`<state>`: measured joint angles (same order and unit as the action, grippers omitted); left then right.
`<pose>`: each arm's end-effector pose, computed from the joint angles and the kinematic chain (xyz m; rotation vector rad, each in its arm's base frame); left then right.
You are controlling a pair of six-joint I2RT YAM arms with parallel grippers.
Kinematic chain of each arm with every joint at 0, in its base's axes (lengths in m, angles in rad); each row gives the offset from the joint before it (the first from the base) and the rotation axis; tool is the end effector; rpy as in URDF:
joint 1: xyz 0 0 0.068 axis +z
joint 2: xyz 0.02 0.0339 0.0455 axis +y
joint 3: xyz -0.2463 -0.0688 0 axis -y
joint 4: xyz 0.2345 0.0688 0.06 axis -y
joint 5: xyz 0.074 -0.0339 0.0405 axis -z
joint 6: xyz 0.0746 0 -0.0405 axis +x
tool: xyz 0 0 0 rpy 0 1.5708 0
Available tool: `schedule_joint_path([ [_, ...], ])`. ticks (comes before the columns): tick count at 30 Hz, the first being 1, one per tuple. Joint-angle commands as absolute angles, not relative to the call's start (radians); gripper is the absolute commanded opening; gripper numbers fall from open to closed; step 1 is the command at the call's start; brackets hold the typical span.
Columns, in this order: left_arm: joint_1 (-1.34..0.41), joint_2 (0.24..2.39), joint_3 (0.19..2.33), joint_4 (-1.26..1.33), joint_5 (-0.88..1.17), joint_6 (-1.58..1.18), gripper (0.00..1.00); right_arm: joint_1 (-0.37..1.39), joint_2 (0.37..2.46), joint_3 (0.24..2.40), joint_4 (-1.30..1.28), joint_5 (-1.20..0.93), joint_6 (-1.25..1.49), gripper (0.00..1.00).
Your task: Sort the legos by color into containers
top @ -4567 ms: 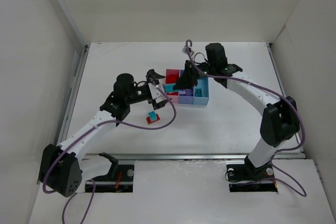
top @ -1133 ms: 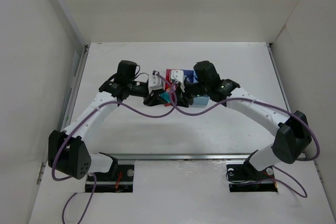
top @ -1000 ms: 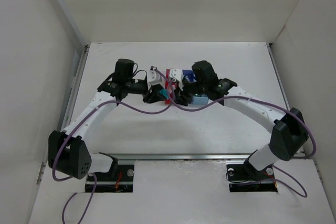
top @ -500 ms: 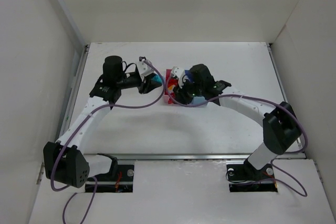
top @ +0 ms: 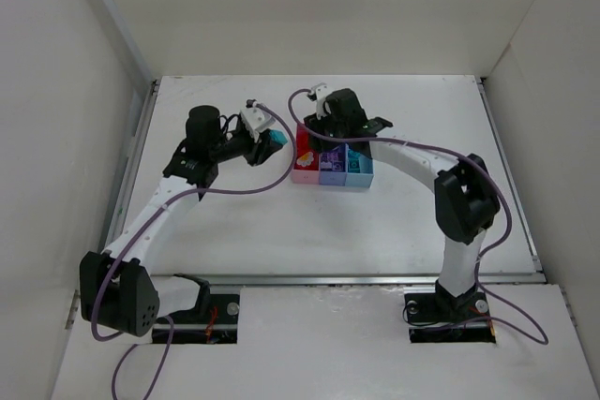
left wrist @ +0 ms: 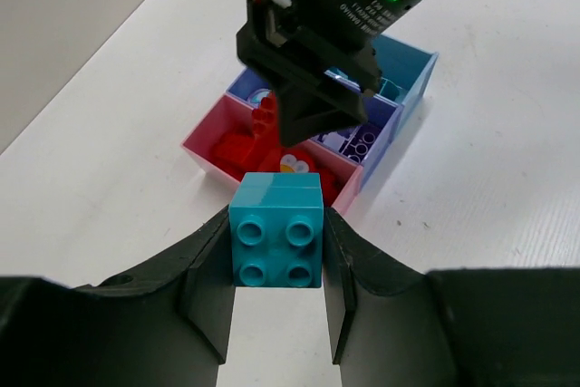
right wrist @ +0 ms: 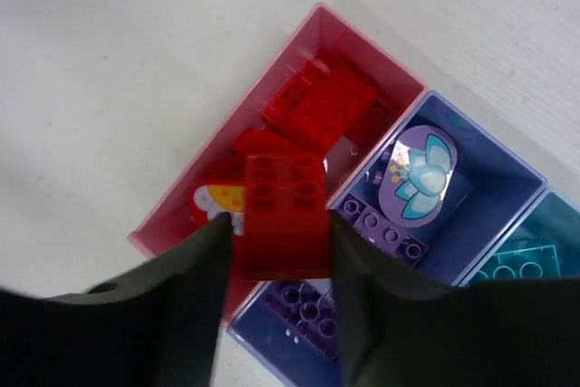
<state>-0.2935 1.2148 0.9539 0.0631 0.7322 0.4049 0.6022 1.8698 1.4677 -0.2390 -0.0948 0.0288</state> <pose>0.2758 -0.1354 0.3164 1.0643 1.3896 -0.5630 0.3674 0.2611 0.2236 -0.6863 2.1389 0.4507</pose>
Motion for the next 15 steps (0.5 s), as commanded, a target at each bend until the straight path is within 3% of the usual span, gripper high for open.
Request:
schedule_joint_path([
  [1, -0.296, 1.18, 0.942, 0.124, 0.713, 0.385, 0.0, 0.604, 1.911, 1.604, -0.293, -0.037, 0.063, 0.56],
  [4, -0.296, 1.18, 0.933, 0.124, 0.713, 0.385, 0.0, 0.604, 1.921, 1.635, -0.318, -0.069, 0.051, 0.76],
  [8, -0.296, 1.18, 0.933, 0.124, 0.724, 0.385, 0.0, 0.604, 1.826, 1.564, -0.252, -0.078, 0.031, 0.85],
  [12, -0.296, 1.18, 0.933, 0.124, 0.747, 0.385, 0.0, 0.604, 1.699, 1.456, -0.177, -0.13, -0.061, 0.87],
  [15, -0.296, 1.189, 0.933, 0.124, 0.784, 0.409, 0.0, 0.604, 1.608, 1.379, -0.176, -0.314, -0.214, 0.85],
])
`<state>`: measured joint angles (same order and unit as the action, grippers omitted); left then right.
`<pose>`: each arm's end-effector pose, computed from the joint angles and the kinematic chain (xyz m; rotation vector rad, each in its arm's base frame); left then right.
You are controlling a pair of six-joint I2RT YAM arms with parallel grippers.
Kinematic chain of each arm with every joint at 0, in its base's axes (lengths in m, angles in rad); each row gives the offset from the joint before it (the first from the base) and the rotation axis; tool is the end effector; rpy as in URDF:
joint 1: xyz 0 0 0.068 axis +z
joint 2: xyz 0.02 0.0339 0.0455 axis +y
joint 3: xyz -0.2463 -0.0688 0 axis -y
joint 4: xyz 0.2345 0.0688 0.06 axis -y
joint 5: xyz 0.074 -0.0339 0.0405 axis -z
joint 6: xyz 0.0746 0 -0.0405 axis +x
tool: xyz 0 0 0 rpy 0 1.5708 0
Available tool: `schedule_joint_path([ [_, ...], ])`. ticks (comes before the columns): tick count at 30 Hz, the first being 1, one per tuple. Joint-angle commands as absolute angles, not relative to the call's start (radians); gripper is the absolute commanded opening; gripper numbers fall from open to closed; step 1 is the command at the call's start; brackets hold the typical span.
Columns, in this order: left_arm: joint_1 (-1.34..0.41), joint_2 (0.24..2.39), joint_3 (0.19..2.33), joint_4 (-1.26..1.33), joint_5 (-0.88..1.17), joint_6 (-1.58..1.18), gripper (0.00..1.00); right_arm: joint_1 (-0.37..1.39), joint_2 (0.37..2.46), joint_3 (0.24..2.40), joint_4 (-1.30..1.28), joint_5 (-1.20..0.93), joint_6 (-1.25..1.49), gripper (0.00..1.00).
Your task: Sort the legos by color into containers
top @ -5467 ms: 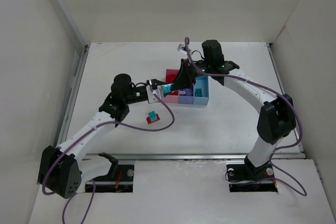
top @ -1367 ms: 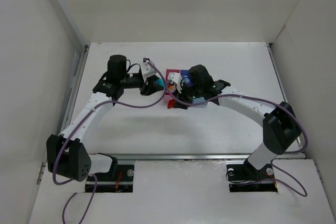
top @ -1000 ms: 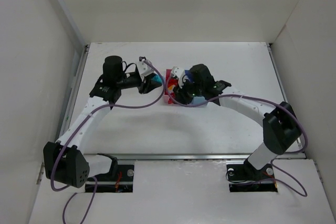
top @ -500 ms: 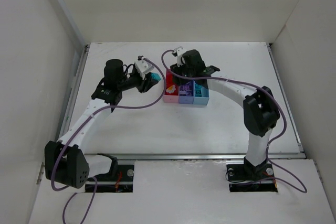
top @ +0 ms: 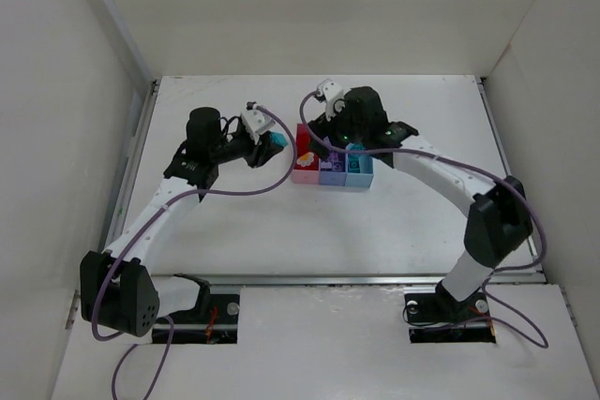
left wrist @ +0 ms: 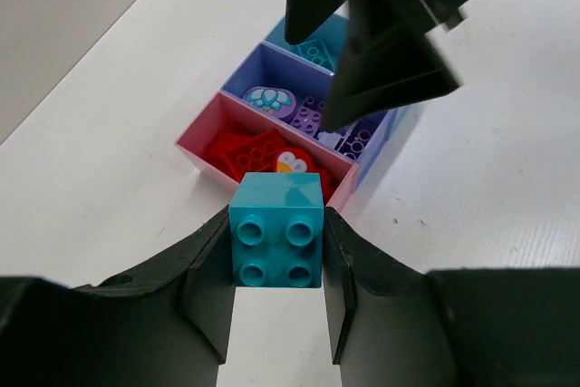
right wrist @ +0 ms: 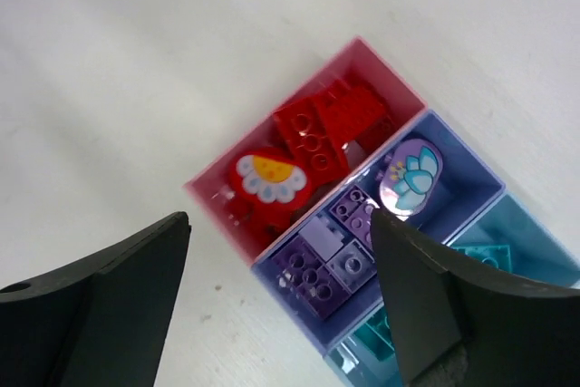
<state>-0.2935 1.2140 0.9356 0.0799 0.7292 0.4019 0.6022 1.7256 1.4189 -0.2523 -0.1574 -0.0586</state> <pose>0.2757 -0.1352 0.3120 1.0607 1.3936 -0.5629 0.3435 0.2503 0.2649 -0.7897 2.0118 0.4852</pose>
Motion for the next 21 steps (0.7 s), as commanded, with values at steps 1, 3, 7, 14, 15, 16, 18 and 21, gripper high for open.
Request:
schedule_joint_path([
  [1, -0.296, 1.189, 0.942, 0.112, 0.82, 0.41, 0.0, 0.604, 1.583, 1.355, -0.176, -0.375, -0.253, 0.84],
  [3, -0.296, 1.189, 0.951, 0.095, 0.866, 0.455, 0.0, 0.604, 1.513, 1.292, -0.176, -0.562, -0.325, 0.83],
  [7, -0.296, 1.198, 0.971, 0.016, 1.014, 0.54, 0.0, 0.647, 1.453, 1.255, -0.176, -0.68, -0.422, 0.83],
  [14, -0.296, 1.216, 1.015, -0.158, 1.238, 0.73, 0.0, 0.687, 1.463, 1.298, -0.186, -0.701, -0.431, 0.83],
  [15, -0.296, 1.216, 1.015, -0.169, 1.261, 0.762, 0.0, 0.687, 1.477, 1.308, -0.186, -0.71, -0.445, 0.83],
  [16, -0.296, 1.216, 1.015, -0.178, 1.261, 0.762, 0.0, 0.696, 1.486, 1.321, -0.201, -0.719, -0.445, 0.83],
  [18, -0.296, 1.216, 1.026, -0.199, 1.284, 0.775, 0.0, 0.707, 1.517, 1.359, -0.238, -0.719, -0.475, 0.83],
  [21, -0.296, 1.216, 1.026, -0.224, 1.308, 0.804, 0.0, 0.729, 1.538, 1.388, -0.274, -0.692, -0.498, 0.81],
])
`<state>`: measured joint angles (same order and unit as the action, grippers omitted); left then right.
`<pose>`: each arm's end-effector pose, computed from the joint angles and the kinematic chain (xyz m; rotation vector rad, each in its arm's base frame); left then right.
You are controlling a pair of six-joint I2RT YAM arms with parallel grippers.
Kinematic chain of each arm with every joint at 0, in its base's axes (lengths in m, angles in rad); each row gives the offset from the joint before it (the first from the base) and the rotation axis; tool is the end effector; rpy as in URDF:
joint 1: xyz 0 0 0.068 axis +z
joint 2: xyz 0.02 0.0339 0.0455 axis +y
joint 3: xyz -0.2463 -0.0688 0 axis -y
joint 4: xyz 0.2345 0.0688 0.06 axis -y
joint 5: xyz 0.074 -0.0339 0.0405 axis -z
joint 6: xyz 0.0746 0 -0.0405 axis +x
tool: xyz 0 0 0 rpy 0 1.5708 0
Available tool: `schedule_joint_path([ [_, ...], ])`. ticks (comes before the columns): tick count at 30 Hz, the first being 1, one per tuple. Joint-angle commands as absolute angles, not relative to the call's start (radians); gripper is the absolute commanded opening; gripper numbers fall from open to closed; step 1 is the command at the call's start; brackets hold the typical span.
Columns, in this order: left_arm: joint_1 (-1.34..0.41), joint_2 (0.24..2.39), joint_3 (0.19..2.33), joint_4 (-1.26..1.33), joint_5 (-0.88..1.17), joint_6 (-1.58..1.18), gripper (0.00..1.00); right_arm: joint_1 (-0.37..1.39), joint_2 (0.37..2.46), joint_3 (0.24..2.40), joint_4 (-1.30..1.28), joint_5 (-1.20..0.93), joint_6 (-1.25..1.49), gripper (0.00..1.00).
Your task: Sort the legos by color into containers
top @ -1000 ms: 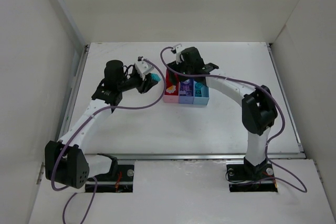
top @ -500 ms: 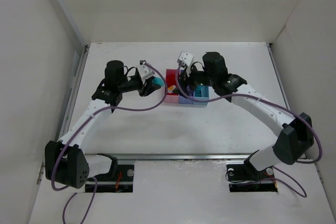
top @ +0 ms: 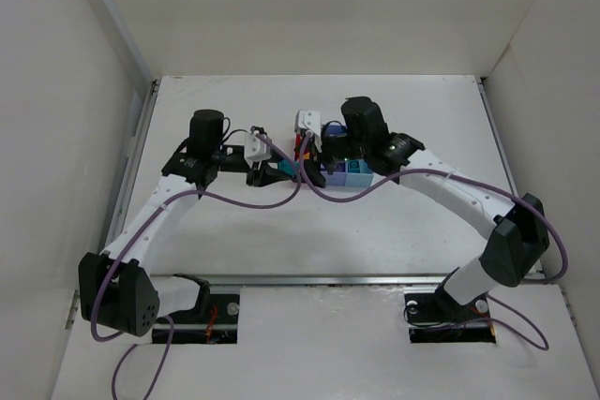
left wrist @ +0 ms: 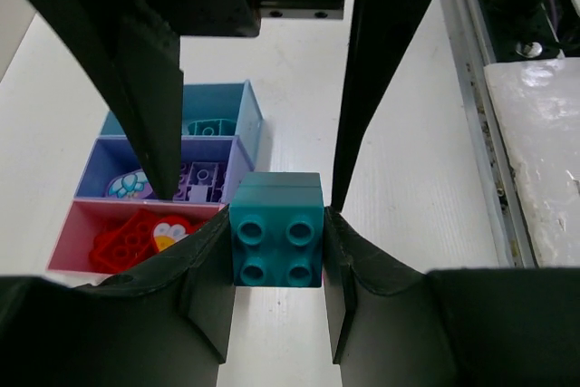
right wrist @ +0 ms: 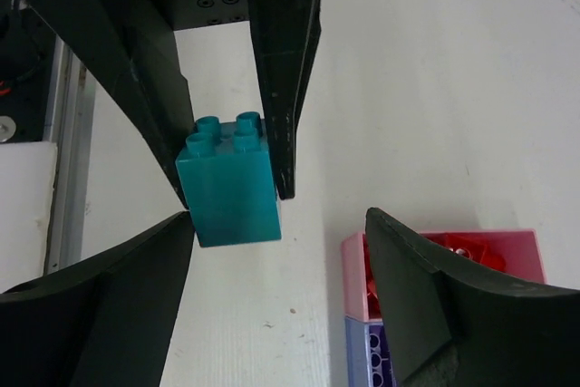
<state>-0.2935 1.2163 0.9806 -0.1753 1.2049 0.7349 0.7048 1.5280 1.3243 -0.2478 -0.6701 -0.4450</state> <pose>0.2372 -0.1445 0.3078 1.4458 1.0616 -0.8630 0.2522 0.2753 0.3131 -1.4311 1.4190 0.8396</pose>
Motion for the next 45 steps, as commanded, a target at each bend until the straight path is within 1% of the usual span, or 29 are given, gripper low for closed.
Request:
schedule_joint_path([
  [1, -0.296, 1.216, 1.026, -0.238, 1.308, 0.817, 0.0, 0.729, 1.539, 1.388, -0.275, -0.692, -0.499, 0.8],
  [2, -0.296, 1.216, 1.026, -0.238, 1.308, 0.818, 0.0, 0.738, 1.539, 1.388, -0.275, -0.683, -0.499, 0.8],
  [5, -0.305, 1.216, 1.026, -0.249, 1.308, 0.827, 0.0, 0.738, 1.548, 1.388, -0.275, -0.683, -0.499, 0.7],
  [6, -0.305, 1.216, 1.026, -0.249, 1.308, 0.827, 0.0, 0.738, 1.548, 1.388, -0.275, -0.674, -0.499, 0.63],
  [9, -0.305, 1.216, 1.026, -0.249, 1.308, 0.827, 0.0, 0.738, 1.548, 1.397, -0.284, -0.664, -0.499, 0.5],
  [10, -0.305, 1.216, 1.026, -0.249, 1.308, 0.827, 0.0, 0.738, 1.548, 1.397, -0.284, -0.664, -0.499, 0.42],
  [12, -0.305, 1.216, 1.026, -0.249, 1.308, 0.827, 0.0, 0.738, 1.548, 1.397, -0.284, -0.655, -0.499, 0.35],
  [13, -0.305, 1.216, 1.026, -0.249, 1.299, 0.827, 0.0, 0.738, 1.548, 1.397, -0.293, -0.655, -0.499, 0.27],
  [14, -0.305, 1.216, 1.026, -0.249, 1.299, 0.827, 0.0, 0.738, 1.548, 1.397, -0.293, -0.655, -0.499, 0.22],
  [15, -0.305, 1.216, 1.026, -0.258, 1.299, 0.827, 0.03, 0.738, 1.548, 1.397, -0.293, -0.646, -0.499, 0.17],
  [16, -0.305, 1.216, 1.026, -0.258, 1.299, 0.827, 0.13, 0.738, 1.548, 1.397, -0.293, -0.646, -0.499, 0.13],
  [17, -0.305, 1.216, 1.026, -0.258, 1.299, 0.827, 0.21, 0.738, 1.539, 1.387, -0.293, -0.646, -0.499, 0.03],
  [18, -0.305, 1.216, 1.026, -0.258, 1.299, 0.827, 0.3, 0.738, 1.539, 1.387, -0.282, -0.646, -0.499, 0.0],
  [19, -0.305, 1.216, 1.026, -0.258, 1.299, 0.827, 0.4, 0.738, 1.539, 1.378, -0.282, -0.646, -0.499, 0.0],
  [20, -0.305, 1.207, 1.026, -0.267, 1.299, 0.827, 0.58, 0.738, 1.528, 1.378, -0.272, -0.635, -0.499, 0.0],
  [21, -0.305, 1.207, 1.026, -0.281, 1.299, 0.839, 0.64, 0.738, 1.519, 1.367, -0.259, -0.635, -0.499, 0.0],
  [24, -0.305, 1.207, 1.035, -0.324, 1.276, 0.899, 0.77, 0.738, 1.509, 1.345, -0.259, -0.615, -0.499, 0.0],
  [27, -0.305, 1.207, 1.06, -0.406, 1.232, 0.971, 0.77, 0.738, 1.509, 1.345, -0.271, -0.595, -0.508, 0.0],
  [28, -0.305, 1.207, 1.069, -0.422, 1.22, 1.004, 0.73, 0.738, 1.509, 1.345, -0.272, -0.595, -0.508, 0.0],
  [30, -0.305, 1.207, 1.069, -0.422, 1.206, 1.005, 0.63, 0.738, 1.509, 1.336, -0.272, -0.595, -0.508, 0.0],
  [32, -0.305, 1.207, 1.069, -0.367, 1.206, 0.939, 0.55, 0.738, 1.509, 1.336, -0.272, -0.604, -0.517, 0.0],
  [35, -0.305, 1.216, 1.069, -0.29, 1.206, 0.879, 0.38, 0.747, 1.509, 1.336, -0.281, -0.604, -0.517, 0.0],
  [37, -0.305, 1.216, 1.069, -0.261, 1.206, 0.828, 0.21, 0.747, 1.509, 1.327, -0.281, -0.604, -0.517, 0.0],
  [40, -0.305, 1.226, 1.069, -0.249, 1.206, 0.819, 0.1, 0.747, 1.509, 1.327, -0.281, -0.604, -0.517, 0.0],
  [41, -0.305, 1.226, 1.069, -0.249, 1.206, 0.819, 0.0, 0.747, 1.509, 1.327, -0.281, -0.604, -0.517, 0.0],
  [45, -0.305, 1.226, 1.069, -0.249, 1.206, 0.819, 0.0, 0.747, 1.509, 1.309, -0.308, -0.563, -0.517, 0.0],
])
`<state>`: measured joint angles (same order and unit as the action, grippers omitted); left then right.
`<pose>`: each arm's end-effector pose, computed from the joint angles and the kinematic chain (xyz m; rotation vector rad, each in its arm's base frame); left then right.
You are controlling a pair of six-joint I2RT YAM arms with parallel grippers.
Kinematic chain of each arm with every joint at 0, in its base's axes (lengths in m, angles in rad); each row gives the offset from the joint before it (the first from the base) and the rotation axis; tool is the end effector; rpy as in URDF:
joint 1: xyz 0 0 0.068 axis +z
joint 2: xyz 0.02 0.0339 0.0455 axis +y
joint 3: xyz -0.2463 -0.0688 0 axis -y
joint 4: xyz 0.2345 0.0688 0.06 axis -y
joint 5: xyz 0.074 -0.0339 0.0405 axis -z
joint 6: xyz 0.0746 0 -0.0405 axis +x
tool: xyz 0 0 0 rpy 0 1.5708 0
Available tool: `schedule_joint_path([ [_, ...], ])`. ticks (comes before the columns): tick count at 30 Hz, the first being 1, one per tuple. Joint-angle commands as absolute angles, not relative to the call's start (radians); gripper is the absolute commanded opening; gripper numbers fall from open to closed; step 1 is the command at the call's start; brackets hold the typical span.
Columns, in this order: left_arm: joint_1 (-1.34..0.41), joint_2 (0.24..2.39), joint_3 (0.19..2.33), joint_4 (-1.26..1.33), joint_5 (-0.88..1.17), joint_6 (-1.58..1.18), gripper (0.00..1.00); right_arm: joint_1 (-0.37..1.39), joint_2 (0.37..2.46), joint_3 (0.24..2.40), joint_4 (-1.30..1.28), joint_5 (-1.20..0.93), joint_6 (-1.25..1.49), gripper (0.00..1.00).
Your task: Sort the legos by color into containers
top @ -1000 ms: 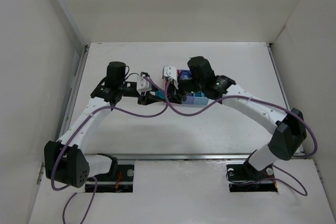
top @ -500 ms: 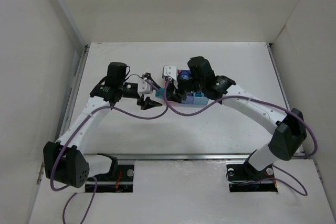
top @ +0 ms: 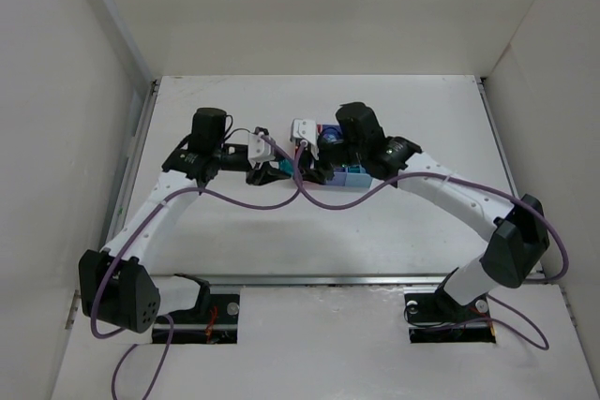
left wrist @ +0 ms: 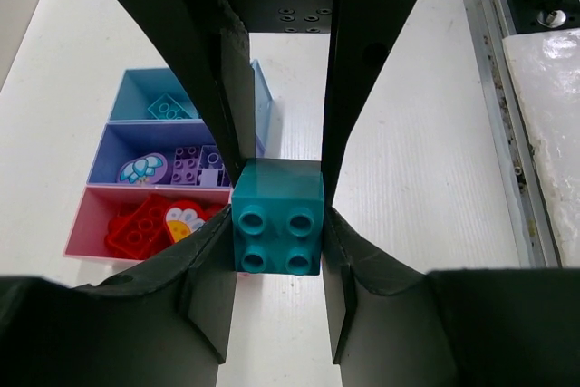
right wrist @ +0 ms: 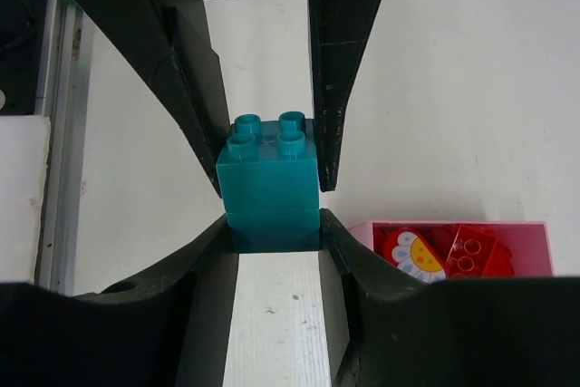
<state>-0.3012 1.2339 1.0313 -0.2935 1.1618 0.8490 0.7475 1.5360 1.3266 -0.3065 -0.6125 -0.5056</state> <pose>0.2390 -0.1459 0.3082 1.4892 1.0696 -0.8039 0.2427 0.2835 0.3030 -1.5018 1.4334 0.7844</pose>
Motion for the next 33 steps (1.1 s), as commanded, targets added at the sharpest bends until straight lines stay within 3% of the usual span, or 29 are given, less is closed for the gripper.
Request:
schedule_joint_path([
  [1, -0.305, 1.226, 1.069, -0.258, 1.192, 0.81, 0.0, 0.747, 1.509, 1.299, -0.317, -0.545, -0.517, 0.0],
  [15, -0.273, 1.216, 1.069, -0.094, 1.147, 0.664, 0.0, 0.532, 1.416, 1.08, -0.261, -0.416, -0.391, 0.0],
  [20, -0.273, 1.216, 1.048, -0.083, 1.147, 0.644, 0.0, 0.479, 1.417, 1.069, -0.19, -0.157, -0.223, 0.0],
  [25, -0.273, 1.216, 1.028, -0.034, 1.083, 0.595, 0.0, 0.479, 1.552, 1.164, -0.253, 0.059, -0.088, 0.0],
  [30, -0.284, 1.216, 1.019, -0.006, 1.006, 0.574, 0.0, 0.479, 1.661, 1.281, -0.331, 0.123, -0.063, 0.19],
  [31, -0.293, 1.216, 1.019, -0.006, 1.006, 0.574, 0.0, 0.479, 1.67, 1.304, -0.331, 0.123, -0.063, 0.36],
  [33, -0.293, 1.216, 1.009, -0.006, 0.997, 0.574, 0.0, 0.479, 1.681, 1.322, -0.341, 0.155, -0.038, 0.53],
])
